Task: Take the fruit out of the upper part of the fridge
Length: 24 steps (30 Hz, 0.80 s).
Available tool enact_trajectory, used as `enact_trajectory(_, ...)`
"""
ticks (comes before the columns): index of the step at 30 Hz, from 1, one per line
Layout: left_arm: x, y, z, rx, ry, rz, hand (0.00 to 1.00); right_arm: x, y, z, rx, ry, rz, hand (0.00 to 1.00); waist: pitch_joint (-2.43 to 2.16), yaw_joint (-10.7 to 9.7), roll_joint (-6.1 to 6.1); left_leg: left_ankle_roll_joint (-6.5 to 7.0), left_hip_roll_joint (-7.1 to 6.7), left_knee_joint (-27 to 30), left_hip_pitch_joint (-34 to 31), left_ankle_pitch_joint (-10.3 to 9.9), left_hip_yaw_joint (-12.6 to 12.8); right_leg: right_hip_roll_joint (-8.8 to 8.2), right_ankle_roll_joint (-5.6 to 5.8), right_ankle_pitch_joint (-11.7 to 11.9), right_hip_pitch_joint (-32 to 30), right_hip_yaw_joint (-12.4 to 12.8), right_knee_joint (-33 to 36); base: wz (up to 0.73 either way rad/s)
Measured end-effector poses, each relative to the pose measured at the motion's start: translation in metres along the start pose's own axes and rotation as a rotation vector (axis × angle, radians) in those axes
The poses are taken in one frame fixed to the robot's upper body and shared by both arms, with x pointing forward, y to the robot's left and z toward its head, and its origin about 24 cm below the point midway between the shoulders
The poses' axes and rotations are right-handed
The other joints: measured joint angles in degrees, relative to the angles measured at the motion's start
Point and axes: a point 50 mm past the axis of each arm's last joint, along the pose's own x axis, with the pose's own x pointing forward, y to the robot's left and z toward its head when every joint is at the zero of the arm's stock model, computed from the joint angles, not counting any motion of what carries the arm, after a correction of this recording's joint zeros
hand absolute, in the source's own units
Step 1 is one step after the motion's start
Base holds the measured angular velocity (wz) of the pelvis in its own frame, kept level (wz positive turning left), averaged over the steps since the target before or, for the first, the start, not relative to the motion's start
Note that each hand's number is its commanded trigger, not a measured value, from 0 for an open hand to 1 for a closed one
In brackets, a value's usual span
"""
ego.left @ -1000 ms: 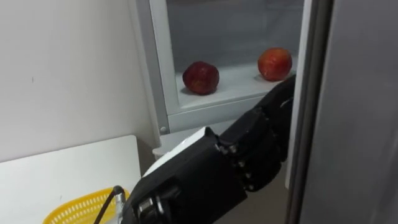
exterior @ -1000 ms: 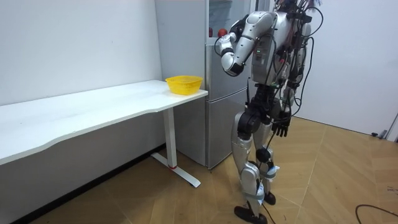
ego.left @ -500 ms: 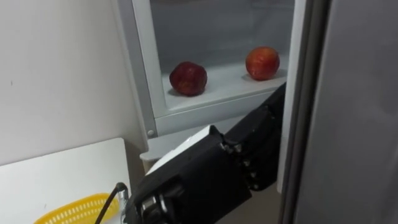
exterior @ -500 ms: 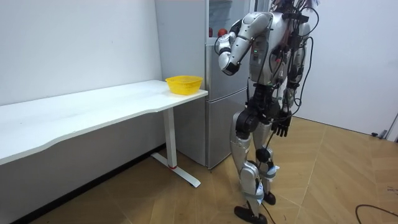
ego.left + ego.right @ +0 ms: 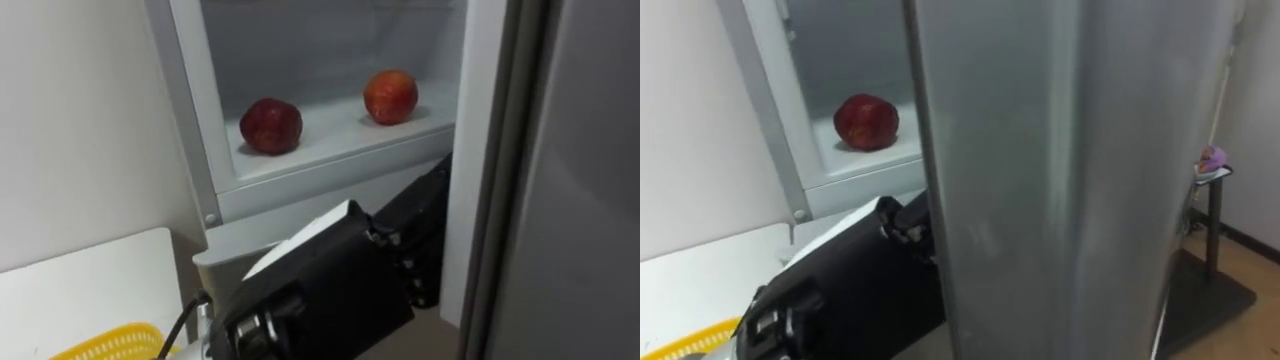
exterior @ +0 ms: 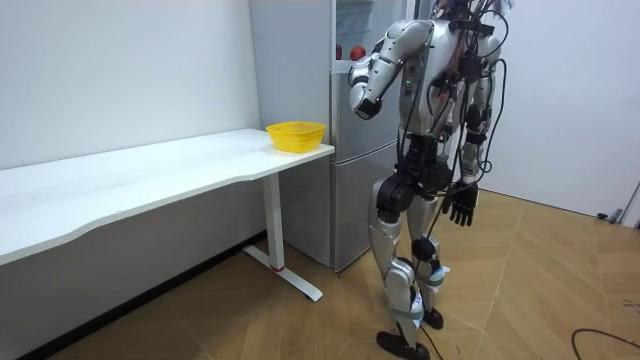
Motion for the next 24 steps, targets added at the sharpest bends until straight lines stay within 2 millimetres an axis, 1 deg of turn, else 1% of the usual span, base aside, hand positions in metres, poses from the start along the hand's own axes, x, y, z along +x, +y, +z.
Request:
enact_trajectory(1, 0.0, 0.0, 0.0, -0.001, 0.0, 0.001, 0.0, 0.0, 0.0, 0.0, 0.009, 0.0, -0.001, 0.0, -0.02, -0.21, 0.08, 0.0, 0.17, 0.0, 0.03, 0.0, 0.67, 0.1, -0.05, 0.03, -0.23, 0.47, 0.07, -0.2)
enact_trajectory(3, 0.0, 0.001, -0.001, -0.004, 0.002, 0.01, 0.0, 0.0, -0.001, 0.0, 0.011, -0.002, -0.006, 0.0, -0.05, -0.5, 0.27, -0.02, 0.33, 0.0, -0.02, -0.01, 1.14, 0.18, -0.13, 0.26, -0.56, 0.68, 0.09, -0.22)
enact_trajectory(5, -0.001, 0.003, -0.002, -0.01, 0.008, 0.022, 0.0, 0.0, -0.002, 0.002, 0.013, -0.008, -0.011, 0.0, 0.03, -1.21, 0.52, -0.03, 0.54, 0.01, -0.11, -0.02, 2.27, 0.24, -0.22, 0.42, -0.75, 1.0, 0.03, -0.1)
enact_trajectory(6, -0.001, 0.003, -0.001, -0.015, 0.004, 0.023, 0.0, 0.0, -0.003, 0.002, 0.013, -0.007, -0.013, 0.0, 0.06, -1.62, 0.62, -0.03, 0.56, 0.03, -0.16, -0.02, 2.27, 0.31, -0.23, 0.43, -0.76, 0.93, -0.02, 0.06)
enact_trajectory(7, 0.001, 0.004, -0.001, -0.014, 0.002, 0.027, 0.0, 0.0, -0.006, 0.002, 0.012, -0.008, -0.02, 0.0, 0.19, -2.22, 0.89, -0.04, 0.54, 0.02, -0.24, -0.02, 2.34, 0.41, -0.23, 0.43, -0.75, 0.89, -0.06, 0.04)
enact_trajectory(8, 0.004, 0.006, -0.001, -0.013, 0.003, 0.028, 0.0, -0.001, -0.009, 0.002, 0.011, -0.006, -0.03, 0.0, 0.28, -2.22, 1.19, -0.04, 0.53, 0.02, -0.23, -0.02, 2.39, 0.42, -0.22, 0.42, -0.78, 0.95, -0.06, 0.0)
enact_trajectory(10, 0.007, 0.008, -0.002, -0.014, 0.007, 0.027, 0.0, -0.001, -0.012, 0.0, 0.01, -0.003, -0.041, 0.0, 0.27, -2.38, 1.39, -0.04, 0.54, 0.02, -0.2, -0.02, 2.5, 0.42, -0.23, 0.42, -0.78, 1.48, -0.08, -0.02)
enact_trajectory(15, 0.013, 0.01, -0.005, -0.04, 0.007, 0.011, 0.0, -0.002, -0.017, 0.001, 0.009, -0.004, -0.055, 0.0, 0.18, -2.71, 1.51, -0.04, 0.53, 0.02, -0.24, -0.02, 2.63, 0.95, -0.32, 0.53, -1.34, 2.36, 0.05, -0.09)
enact_trajectory(16, 0.015, 0.01, -0.006, -0.043, 0.008, 0.005, 0.0, -0.002, -0.018, 0.003, 0.01, -0.008, -0.056, 0.0, 0.18, -2.74, 1.52, -0.04, 0.54, 0.01, -0.3, -0.02, 3.38, 1.05, -0.38, 0.59, -1.64, 2.46, 0.07, -0.16)
enact_trajectory(17, 0.017, 0.011, -0.007, -0.063, 0.004, -0.002, 0.0, -0.002, -0.018, 0.004, 0.013, -0.011, -0.056, 0.0, 0.13, -2.92, 1.55, -0.04, 0.58, 0.02, -0.29, -0.02, 3.53, 1.09, -0.45, 0.78, -1.6, 2.47, 0.05, -0.13)
enact_trajectory(22, 0.026, 0.013, -0.011, -0.108, 0.005, -0.021, 0.0, -0.002, -0.019, 0.004, 0.055, -0.014, -0.048, 0.0, 0.14, -4.61, 1.55, -0.04, 0.59, 0.01, -0.11, -0.02, 4.04, 1.17, -0.47, 0.8, -1.71, 3.83, 0.06, -0.1)
enact_trajectory(23, 0.027, 0.014, -0.01, -0.108, 0.004, -0.024, 0.0, -0.002, -0.019, 0.005, 0.087, -0.019, -0.048, 0.0, 0.14, -5.28, 1.56, -0.04, 0.6, 0.01, -0.11, -0.02, 4.58, 1.23, -0.47, 0.8, -1.8, 4.02, 0.06, -0.12)
enact_trajectory(24, 0.027, 0.014, -0.01, -0.108, 0.004, -0.024, 0.0, -0.002, -0.02, 0.005, 0.095, -0.02, -0.048, 0.0, 0.11, -5.43, 1.6, -0.04, 0.63, 0.01, -0.11, -0.02, 5.0, 1.29, -0.47, 0.8, -1.9, 4.23, 0.07, -0.2)
